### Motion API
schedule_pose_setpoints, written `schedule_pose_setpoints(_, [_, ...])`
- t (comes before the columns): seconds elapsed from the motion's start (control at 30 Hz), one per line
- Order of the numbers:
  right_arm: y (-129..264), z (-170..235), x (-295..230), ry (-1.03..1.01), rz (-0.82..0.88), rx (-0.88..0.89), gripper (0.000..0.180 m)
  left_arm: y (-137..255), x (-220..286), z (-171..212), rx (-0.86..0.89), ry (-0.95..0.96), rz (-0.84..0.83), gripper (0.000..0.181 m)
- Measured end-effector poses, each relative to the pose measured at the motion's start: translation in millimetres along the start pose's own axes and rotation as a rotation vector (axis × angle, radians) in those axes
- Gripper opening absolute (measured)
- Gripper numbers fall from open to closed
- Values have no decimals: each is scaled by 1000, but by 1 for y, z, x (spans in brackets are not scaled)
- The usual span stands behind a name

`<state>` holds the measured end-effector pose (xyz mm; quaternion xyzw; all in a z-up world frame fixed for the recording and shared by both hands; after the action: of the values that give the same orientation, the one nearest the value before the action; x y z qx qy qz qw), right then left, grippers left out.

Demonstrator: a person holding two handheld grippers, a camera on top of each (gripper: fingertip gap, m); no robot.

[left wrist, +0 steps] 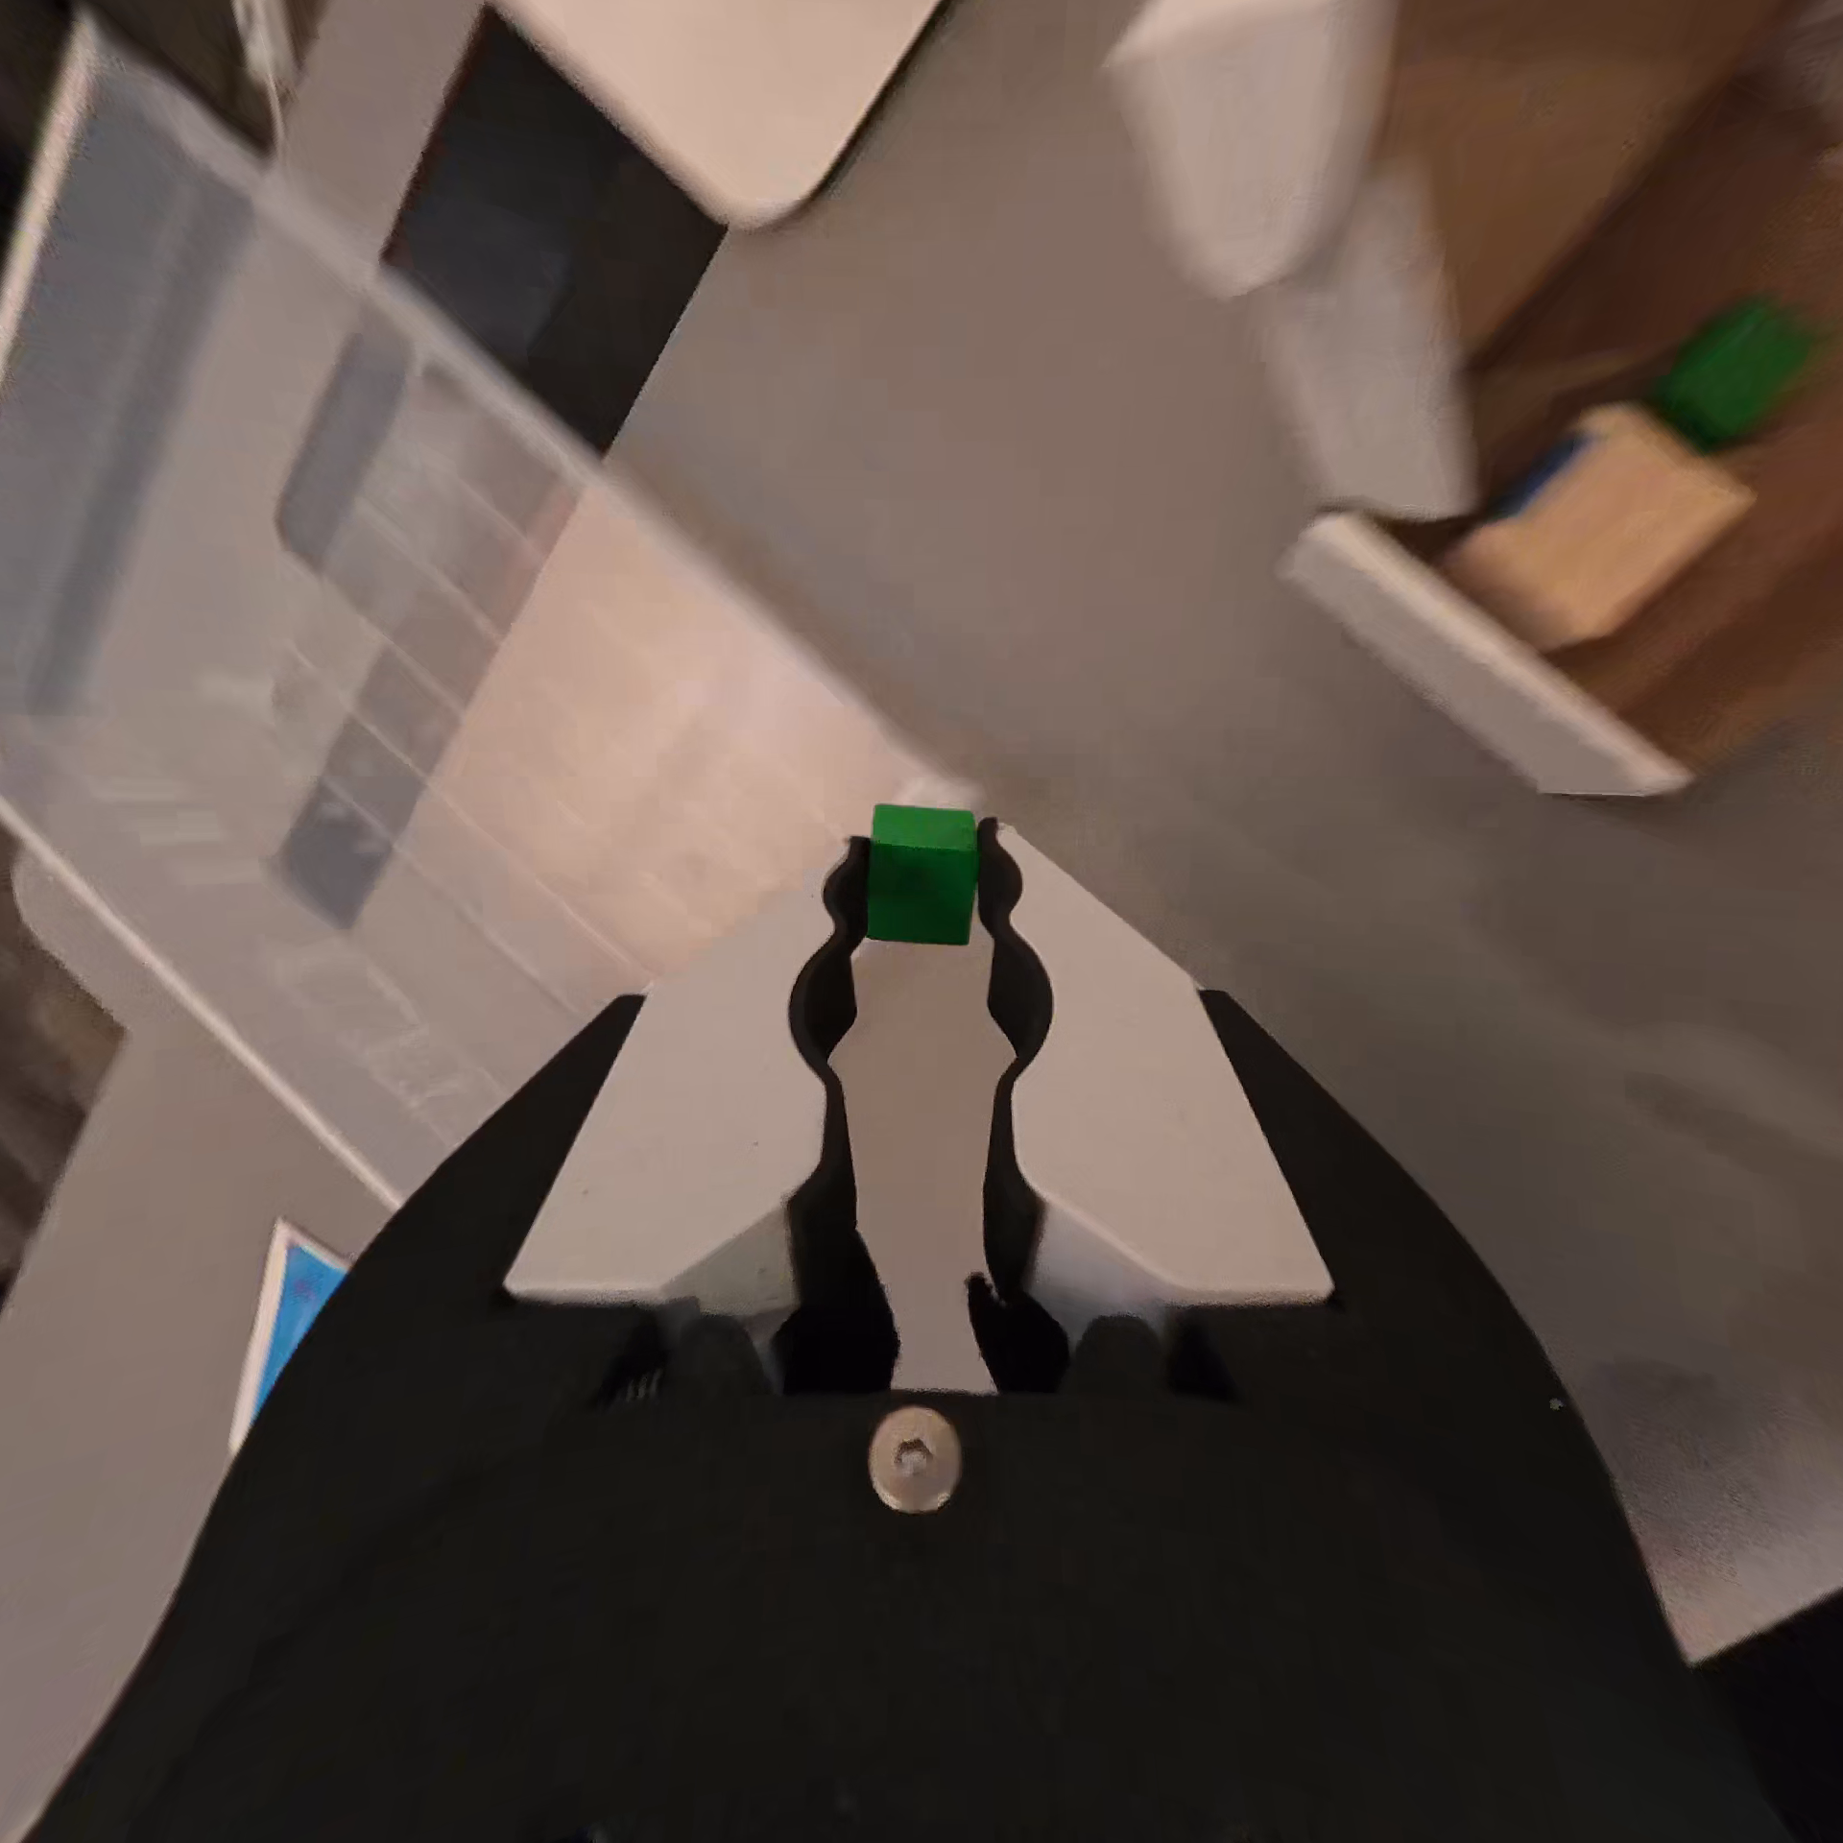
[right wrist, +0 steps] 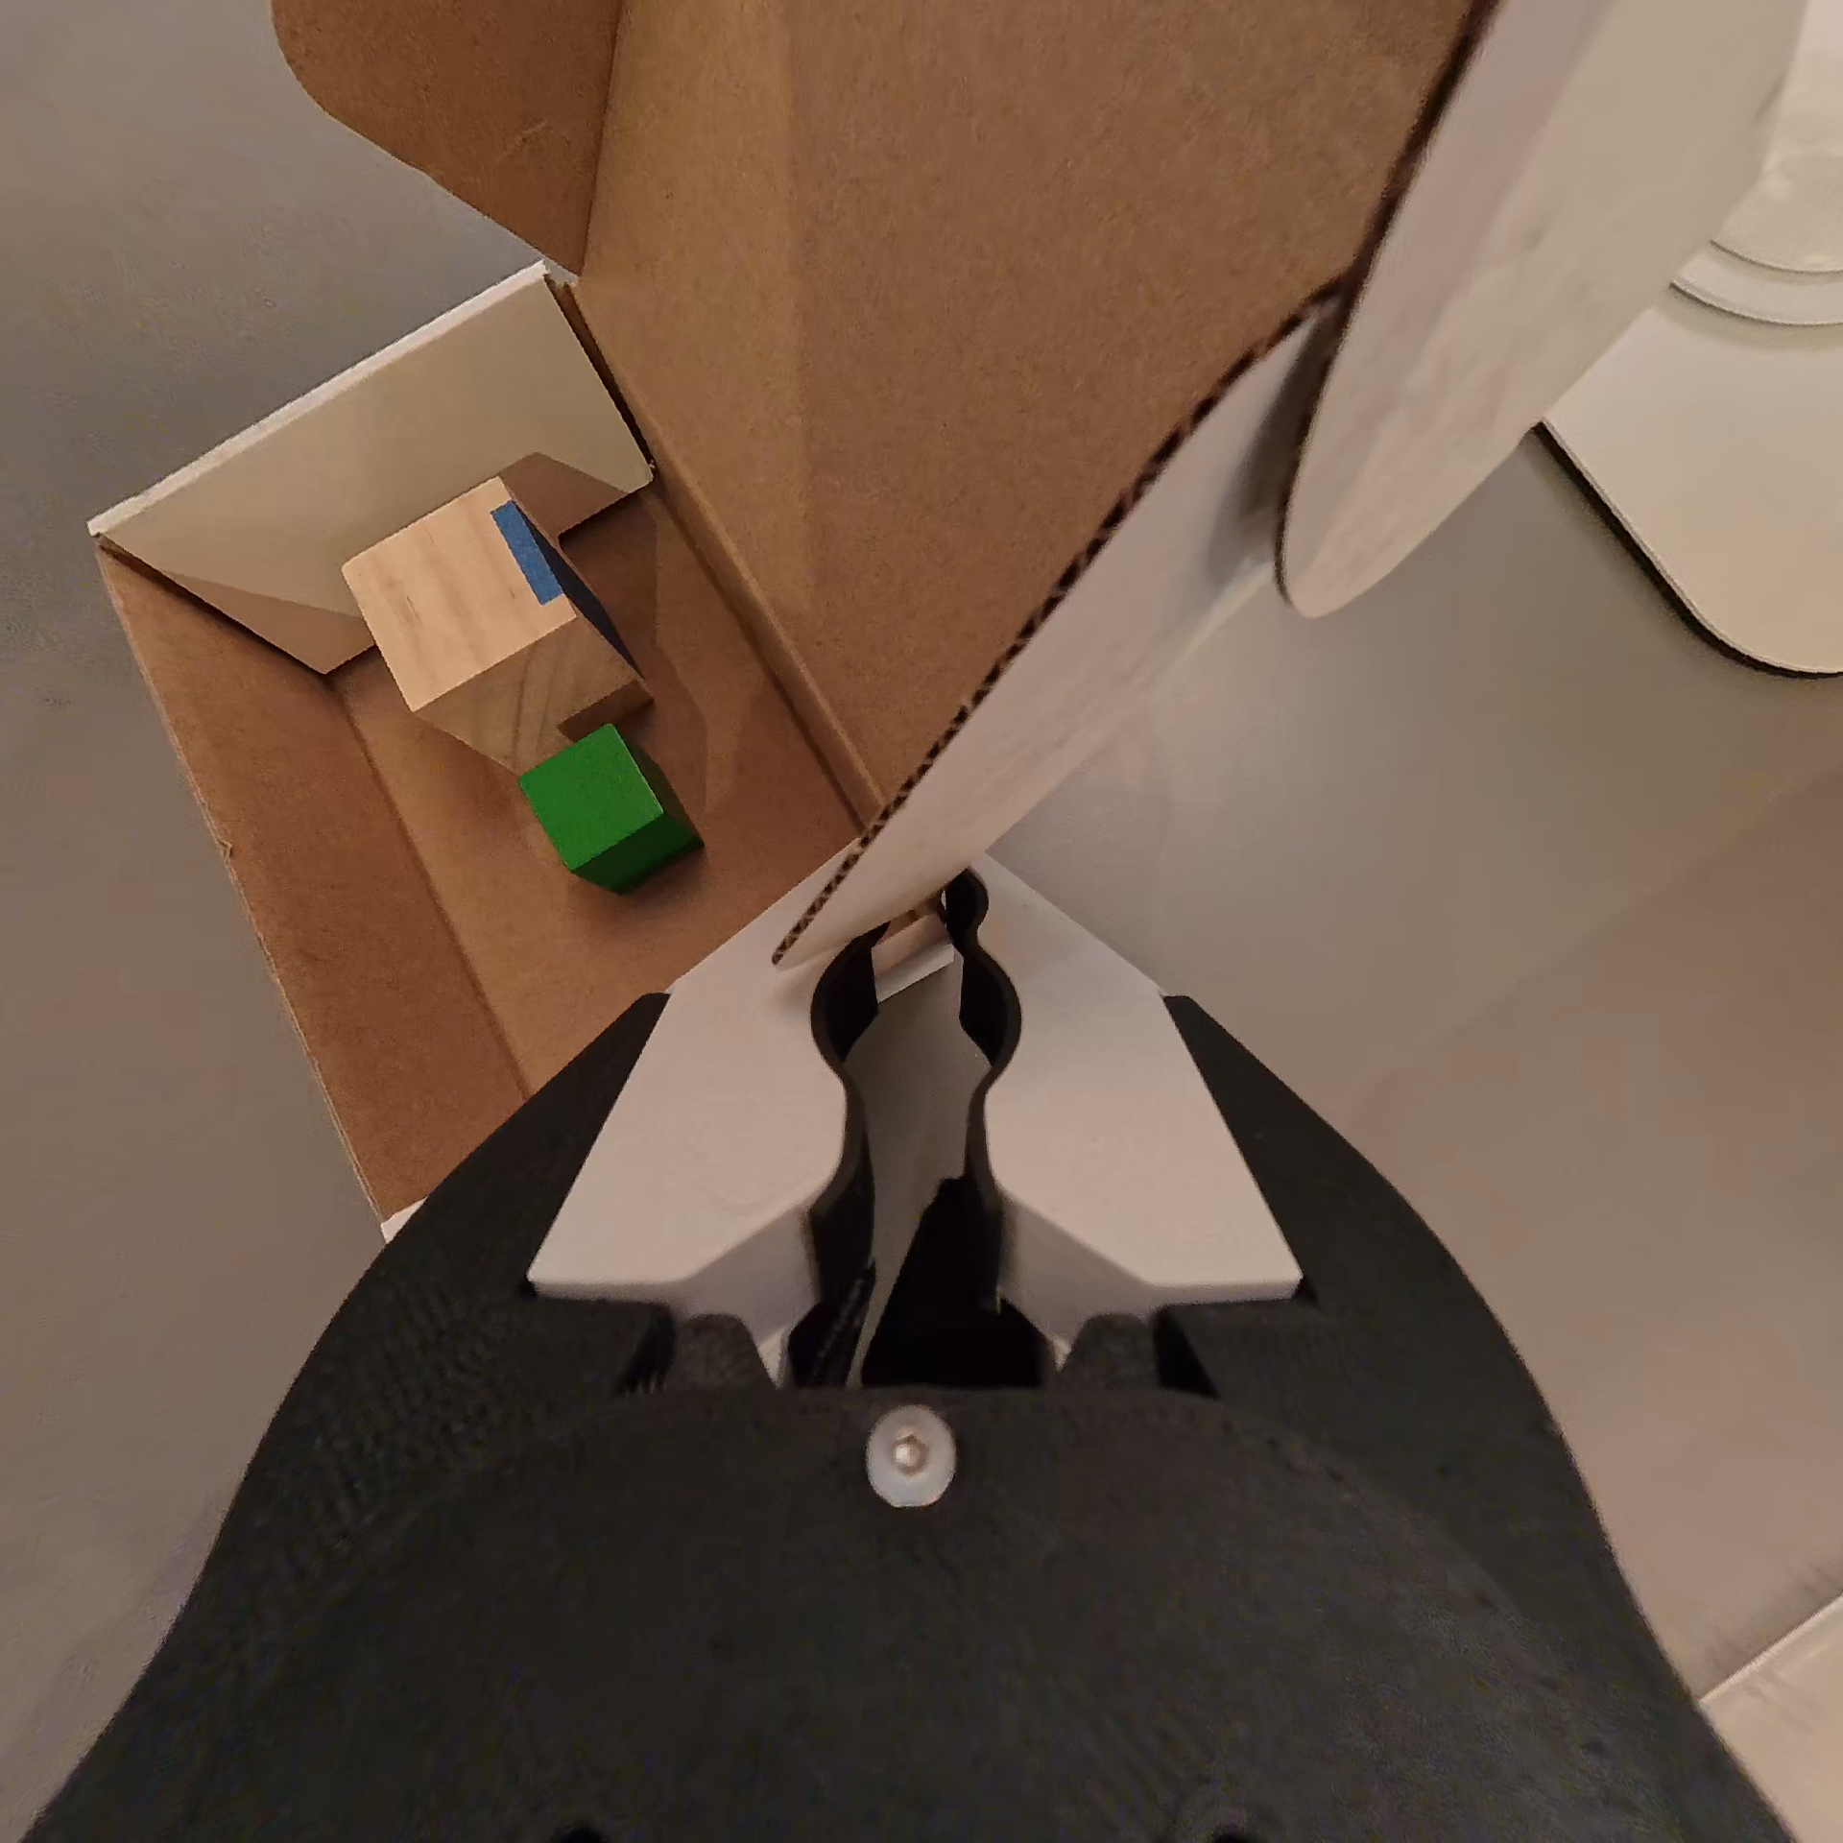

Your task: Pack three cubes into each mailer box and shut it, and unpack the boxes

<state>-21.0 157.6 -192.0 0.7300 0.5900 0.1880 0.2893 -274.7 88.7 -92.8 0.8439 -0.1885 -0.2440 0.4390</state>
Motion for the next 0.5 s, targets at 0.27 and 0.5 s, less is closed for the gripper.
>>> schedule_pose_setpoints(0.27, [0,0,0,-1,-1,4,8,-29,167,-83,104,-531,191,21])
schedule_pose_setpoints(0.5, [0,0,0,0,-7,8,8,-98,213,-98,14,-596,397,20])
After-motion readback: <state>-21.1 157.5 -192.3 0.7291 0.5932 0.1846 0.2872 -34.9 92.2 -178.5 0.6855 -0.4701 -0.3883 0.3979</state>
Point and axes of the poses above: each gripper's, where its closed fingertips meet, y back along the fingers, z out of its underside, x = y × z across the jaws, the point moved 3 cm from there along y, back along the fingers, and after that the axes turned 7 degrees about x, right-handed, at the moved point
